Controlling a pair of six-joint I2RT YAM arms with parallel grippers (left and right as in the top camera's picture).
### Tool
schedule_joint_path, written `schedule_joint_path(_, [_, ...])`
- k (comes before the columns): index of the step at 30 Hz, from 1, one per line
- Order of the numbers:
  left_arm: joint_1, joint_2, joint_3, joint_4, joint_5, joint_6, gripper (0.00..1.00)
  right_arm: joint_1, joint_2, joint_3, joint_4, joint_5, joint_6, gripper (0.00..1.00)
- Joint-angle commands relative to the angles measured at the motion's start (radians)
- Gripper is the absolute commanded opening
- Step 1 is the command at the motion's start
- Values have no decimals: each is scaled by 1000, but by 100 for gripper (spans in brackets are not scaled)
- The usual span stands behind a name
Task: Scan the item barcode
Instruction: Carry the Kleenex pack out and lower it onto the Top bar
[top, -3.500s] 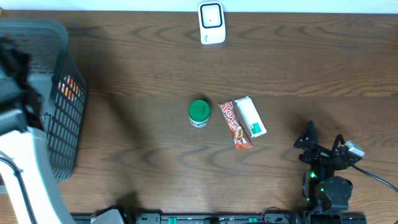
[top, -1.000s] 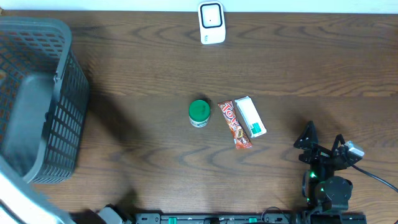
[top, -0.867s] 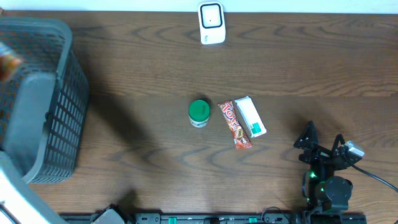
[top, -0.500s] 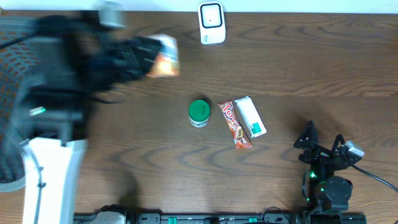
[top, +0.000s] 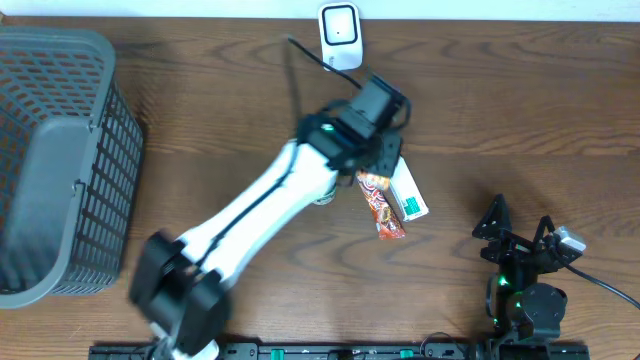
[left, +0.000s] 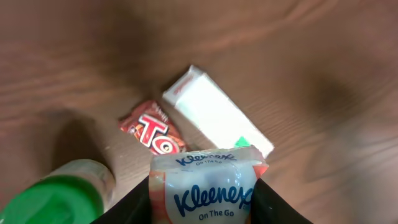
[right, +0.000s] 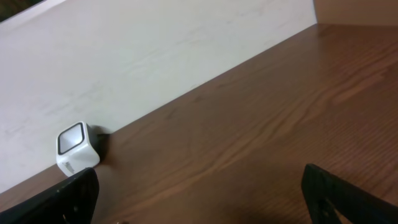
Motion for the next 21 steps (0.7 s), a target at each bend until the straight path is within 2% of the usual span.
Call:
schedule_joint_path(1, [-2, 63, -3, 11, 13, 171, 43, 9, -6, -3, 0, 8, -14, 99])
schedule_joint_path(9, [-2, 115, -3, 98, 282, 433, 42, 9, -6, -3, 0, 8, -14, 99])
schedule_joint_path(13, [-2, 115, -3, 113, 317, 562, 43, 9, -6, -3, 0, 8, -14, 99])
schedule_joint_path(21, [-2, 115, -3, 113, 318, 588, 43, 9, -6, -3, 0, 8, -14, 99])
